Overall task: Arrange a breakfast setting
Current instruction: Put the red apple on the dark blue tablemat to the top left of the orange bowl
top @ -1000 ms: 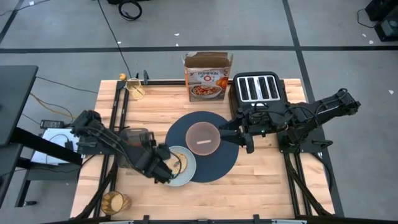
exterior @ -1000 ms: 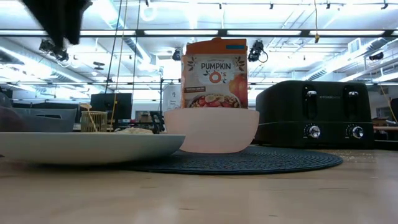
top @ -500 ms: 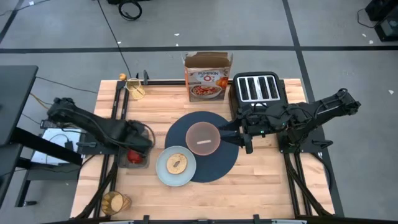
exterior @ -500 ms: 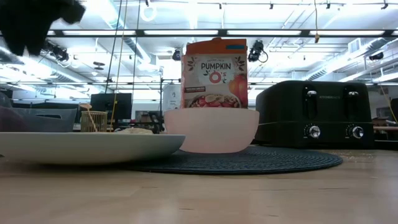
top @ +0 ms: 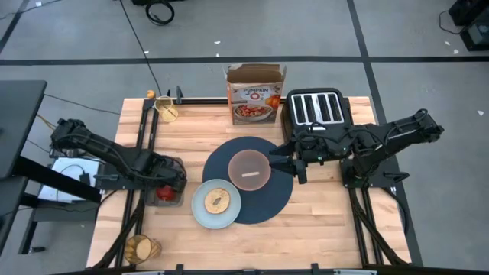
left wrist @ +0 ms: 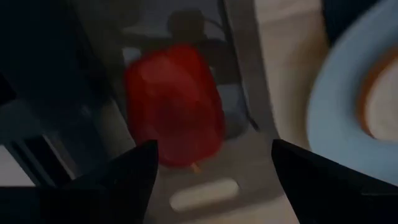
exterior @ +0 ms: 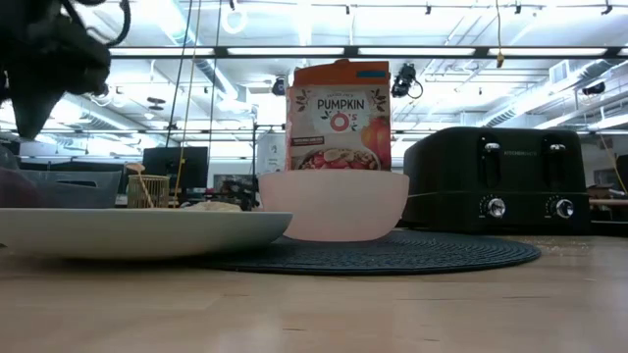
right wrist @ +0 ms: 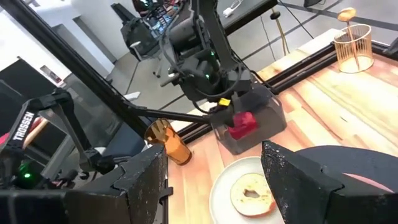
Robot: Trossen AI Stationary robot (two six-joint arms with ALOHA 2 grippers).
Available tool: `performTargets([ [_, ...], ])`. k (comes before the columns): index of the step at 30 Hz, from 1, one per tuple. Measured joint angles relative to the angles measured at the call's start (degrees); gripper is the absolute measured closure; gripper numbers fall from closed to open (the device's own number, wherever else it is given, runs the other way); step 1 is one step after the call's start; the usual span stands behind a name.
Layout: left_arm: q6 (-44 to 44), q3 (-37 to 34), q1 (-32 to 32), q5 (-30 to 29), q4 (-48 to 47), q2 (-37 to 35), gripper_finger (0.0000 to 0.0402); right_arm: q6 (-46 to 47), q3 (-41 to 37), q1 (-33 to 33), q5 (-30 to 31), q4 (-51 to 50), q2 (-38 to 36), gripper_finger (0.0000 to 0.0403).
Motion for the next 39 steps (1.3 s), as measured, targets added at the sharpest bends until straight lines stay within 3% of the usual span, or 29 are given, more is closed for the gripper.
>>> performTargets([
  [10, -14.71, 1.6, -8.88, 2.47, 0.25, -0.01, 0.0098, -1.25, 0.0, -0.46, -0.17, -1.11, 0.0, 0.0134],
  [17, -20.48, -2.02, -7.58, -0.66, -1.13, 0.4, 0.0112, -3.12, 0.0, -1.24, -0.48, -1.06, 0.0, 0.0134],
  [23, -18.99, -3.64, -4.35, -1.8, 2.96, 0.43, 0.0094, -3.08, 0.0, -2.19, -0.48, -1.27, 0.0, 0.0134],
  [39, -20.08, -3.68, -3.61, -2.29, -1.0, 2.48, 0.0083, -3.1, 0.0, -2.34, -0.56, -3.16, 0.0, 0.0134],
])
